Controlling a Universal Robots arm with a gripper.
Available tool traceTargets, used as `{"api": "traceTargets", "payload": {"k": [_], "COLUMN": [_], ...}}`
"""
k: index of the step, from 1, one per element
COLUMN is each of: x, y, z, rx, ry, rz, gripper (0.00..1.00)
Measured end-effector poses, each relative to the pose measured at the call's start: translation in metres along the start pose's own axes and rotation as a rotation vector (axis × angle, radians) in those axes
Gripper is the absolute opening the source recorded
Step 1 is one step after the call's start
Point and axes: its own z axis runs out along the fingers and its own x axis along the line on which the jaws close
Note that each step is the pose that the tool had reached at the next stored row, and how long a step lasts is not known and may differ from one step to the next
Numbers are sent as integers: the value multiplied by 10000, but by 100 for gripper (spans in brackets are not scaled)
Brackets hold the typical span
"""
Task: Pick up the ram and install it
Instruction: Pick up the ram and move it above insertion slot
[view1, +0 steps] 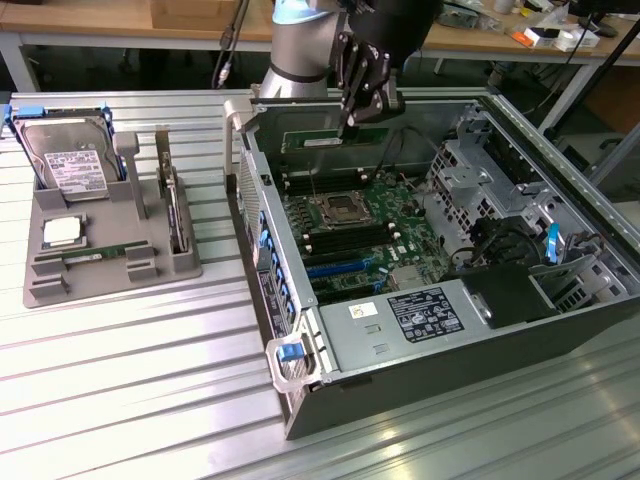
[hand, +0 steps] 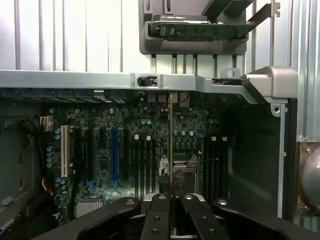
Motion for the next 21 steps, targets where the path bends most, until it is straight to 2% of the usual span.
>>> {"api": "traceTargets", "payload": {"k": [5, 9, 17, 21], "x": [1, 1, 3, 3], "y": [-145, -211, -506, -609], "z": [-7, -9, -22, -27], "rx": [0, 0, 1, 0], "ry": [0, 0, -1, -1], "rz": [0, 0, 0, 1], "gripper": [12, 12, 12, 12]}}
